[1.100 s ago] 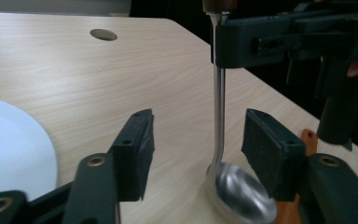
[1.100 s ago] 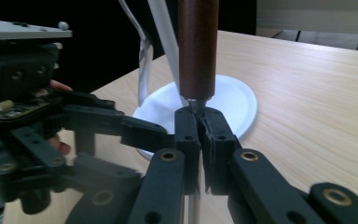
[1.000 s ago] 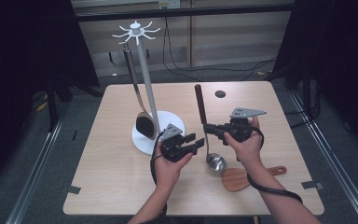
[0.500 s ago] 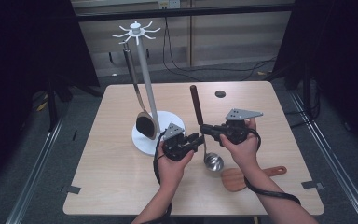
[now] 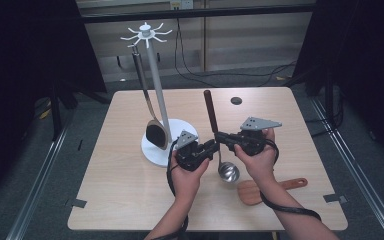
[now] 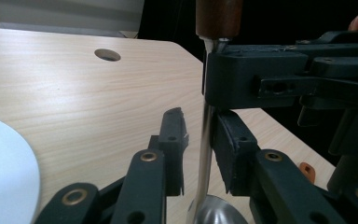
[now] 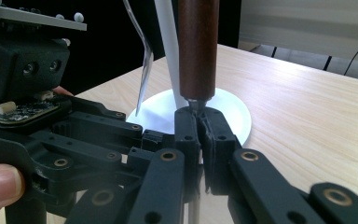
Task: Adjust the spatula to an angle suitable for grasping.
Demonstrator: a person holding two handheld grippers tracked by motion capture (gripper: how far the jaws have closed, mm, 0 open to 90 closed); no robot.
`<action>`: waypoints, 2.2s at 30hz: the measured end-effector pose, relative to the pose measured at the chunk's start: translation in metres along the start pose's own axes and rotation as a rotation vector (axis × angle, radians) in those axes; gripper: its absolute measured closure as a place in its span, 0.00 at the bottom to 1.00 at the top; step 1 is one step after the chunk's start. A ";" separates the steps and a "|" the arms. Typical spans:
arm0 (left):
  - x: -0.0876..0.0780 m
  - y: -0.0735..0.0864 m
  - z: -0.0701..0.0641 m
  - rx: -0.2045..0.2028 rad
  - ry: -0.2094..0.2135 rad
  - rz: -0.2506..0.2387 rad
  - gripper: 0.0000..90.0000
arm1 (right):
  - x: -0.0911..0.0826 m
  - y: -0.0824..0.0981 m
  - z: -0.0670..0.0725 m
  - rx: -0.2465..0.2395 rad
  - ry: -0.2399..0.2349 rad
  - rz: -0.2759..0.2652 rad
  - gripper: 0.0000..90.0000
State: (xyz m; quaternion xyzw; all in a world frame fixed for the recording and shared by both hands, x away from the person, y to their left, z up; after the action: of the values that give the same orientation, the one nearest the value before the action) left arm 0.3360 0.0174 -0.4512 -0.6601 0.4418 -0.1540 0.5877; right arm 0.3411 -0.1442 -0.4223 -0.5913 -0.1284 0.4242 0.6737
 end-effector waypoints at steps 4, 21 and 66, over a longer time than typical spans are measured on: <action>0.001 0.001 -0.001 -0.011 0.002 -0.013 0.82 | 0.000 0.000 0.000 0.005 0.011 0.002 0.96; 0.005 0.000 -0.006 -0.024 -0.008 -0.033 0.92 | -0.002 -0.001 0.000 0.014 0.034 -0.007 0.96; -0.008 -0.004 0.001 0.017 0.064 0.015 0.95 | 0.001 -0.005 0.009 0.027 -0.019 0.001 0.95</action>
State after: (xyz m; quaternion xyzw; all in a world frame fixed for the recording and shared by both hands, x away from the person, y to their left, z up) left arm 0.3336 0.0238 -0.4450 -0.6465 0.4638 -0.1746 0.5800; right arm 0.3380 -0.1371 -0.4159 -0.5782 -0.1287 0.4318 0.6802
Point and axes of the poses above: each handheld gripper's, and its own axes: x roughly forward along the jaws, y roughly out of its underside, z roughly to its left, the point moved 3 cm from there along x, roughly forward along the jaws, and after that the axes turned 6 degrees about x, right-handed, at the moved point
